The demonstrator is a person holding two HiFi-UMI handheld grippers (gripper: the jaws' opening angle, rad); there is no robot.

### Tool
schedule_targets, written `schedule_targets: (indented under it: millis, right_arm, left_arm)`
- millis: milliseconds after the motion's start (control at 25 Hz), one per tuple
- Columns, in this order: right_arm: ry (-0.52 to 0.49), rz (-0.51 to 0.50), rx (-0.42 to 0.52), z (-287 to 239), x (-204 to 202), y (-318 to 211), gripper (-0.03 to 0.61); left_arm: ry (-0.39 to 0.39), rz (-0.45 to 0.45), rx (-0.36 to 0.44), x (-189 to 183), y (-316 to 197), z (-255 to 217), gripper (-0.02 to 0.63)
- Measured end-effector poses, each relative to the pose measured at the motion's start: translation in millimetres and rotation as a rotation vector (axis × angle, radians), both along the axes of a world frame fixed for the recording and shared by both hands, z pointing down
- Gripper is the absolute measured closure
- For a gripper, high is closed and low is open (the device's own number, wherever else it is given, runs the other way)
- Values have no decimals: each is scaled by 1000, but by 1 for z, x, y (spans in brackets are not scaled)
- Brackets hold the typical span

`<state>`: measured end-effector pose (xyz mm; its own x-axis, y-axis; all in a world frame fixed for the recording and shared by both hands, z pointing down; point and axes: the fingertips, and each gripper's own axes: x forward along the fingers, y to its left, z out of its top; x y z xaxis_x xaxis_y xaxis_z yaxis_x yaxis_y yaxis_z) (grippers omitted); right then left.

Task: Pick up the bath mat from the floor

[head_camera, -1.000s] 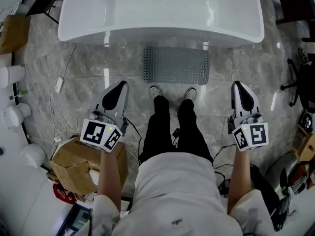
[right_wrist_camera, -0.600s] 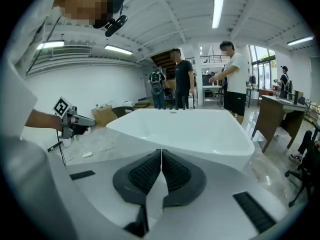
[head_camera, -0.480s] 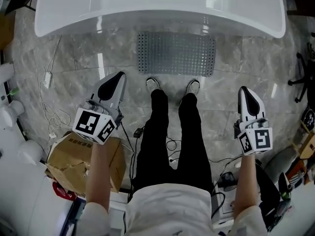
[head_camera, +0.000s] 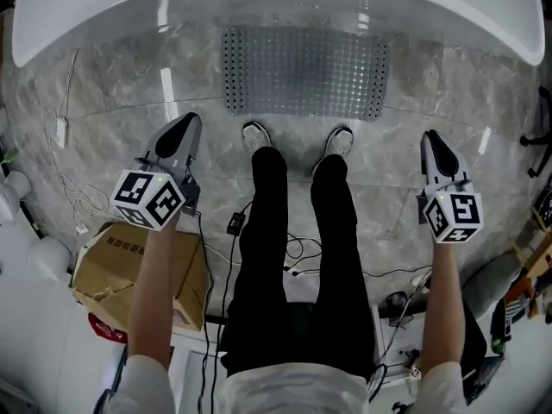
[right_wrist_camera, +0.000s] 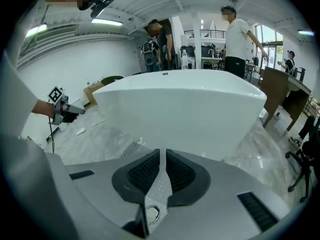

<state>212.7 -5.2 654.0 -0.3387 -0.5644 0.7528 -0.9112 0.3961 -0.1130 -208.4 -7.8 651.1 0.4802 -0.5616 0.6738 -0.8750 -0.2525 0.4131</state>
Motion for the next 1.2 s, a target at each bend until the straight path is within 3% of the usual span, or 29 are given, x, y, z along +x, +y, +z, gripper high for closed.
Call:
schedule_targets:
  millis: [560,640,760,840,1000,1200]
  right_arm:
    - [103,-35,-218,222,37,25,566]
    - [117,-59,-248,253,40,28,565]
    - [150,-102,-297,299,43,33,562]
    - [177,-109,-320,326,46,35,504]
    - [189,-25,-315,366,56,27,467]
    - [146,68,-312,406,59,21,438]
  left_arm:
    - [-101,3,-176,-9,19,216,597]
    - [-102,37,-226,-3,28,248,592]
    - [-96,137,-291,15,43,292,528]
    - [-107,170,-318,18,52,317,517]
    - [-126,118,-357,3,61,365,494]
    - [-155,55,-415,-25,69,422,422]
